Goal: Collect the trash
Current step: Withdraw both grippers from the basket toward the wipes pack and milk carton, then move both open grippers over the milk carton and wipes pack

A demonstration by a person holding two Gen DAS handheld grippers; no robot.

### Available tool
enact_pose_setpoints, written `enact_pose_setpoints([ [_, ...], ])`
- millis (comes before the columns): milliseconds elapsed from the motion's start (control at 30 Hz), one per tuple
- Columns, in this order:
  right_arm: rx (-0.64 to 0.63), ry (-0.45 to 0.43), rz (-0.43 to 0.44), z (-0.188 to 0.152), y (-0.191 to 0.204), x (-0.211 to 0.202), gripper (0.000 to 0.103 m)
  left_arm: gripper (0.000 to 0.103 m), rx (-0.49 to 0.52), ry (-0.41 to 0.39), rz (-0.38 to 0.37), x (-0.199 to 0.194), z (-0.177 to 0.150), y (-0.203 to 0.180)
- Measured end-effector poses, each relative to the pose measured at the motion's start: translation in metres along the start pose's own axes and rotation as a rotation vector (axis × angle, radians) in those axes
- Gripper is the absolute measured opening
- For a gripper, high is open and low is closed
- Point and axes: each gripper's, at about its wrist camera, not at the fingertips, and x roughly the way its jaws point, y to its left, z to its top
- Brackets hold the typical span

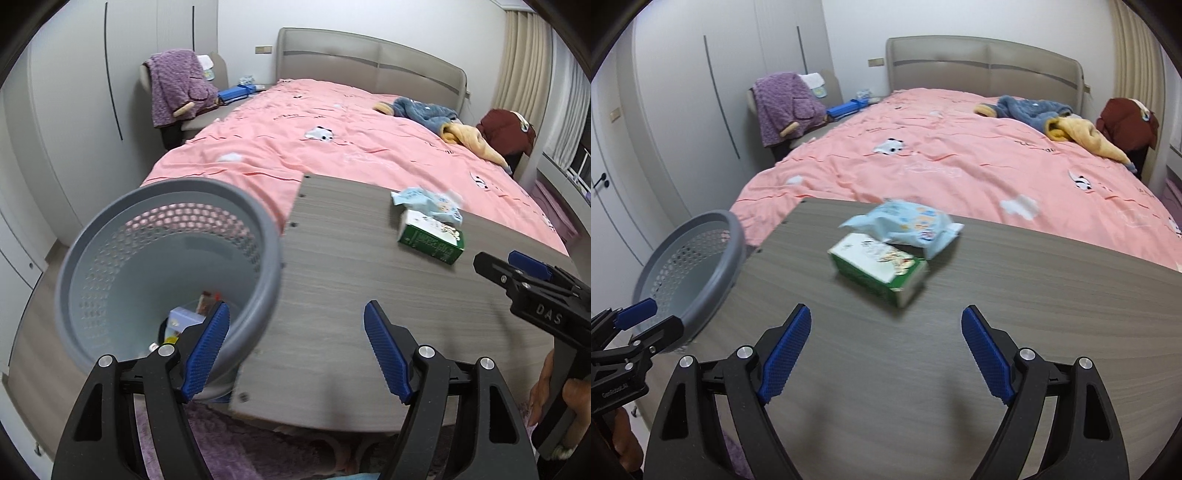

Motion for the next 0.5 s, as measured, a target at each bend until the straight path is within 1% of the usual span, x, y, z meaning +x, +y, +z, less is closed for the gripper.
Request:
enact_pose_setpoints([
  [200,0.037,0.020,-0.044,0.010,-0.035,0.019,0.082,0.072,0.002,0.011,-0.005,0.012,0.014,-0.022],
  [500,0.058,0.087,-0.108,0.023,-0.062,0.051,0.082,0.072,0.020,0.030,-0.007,0.027,0.033,-0.043],
])
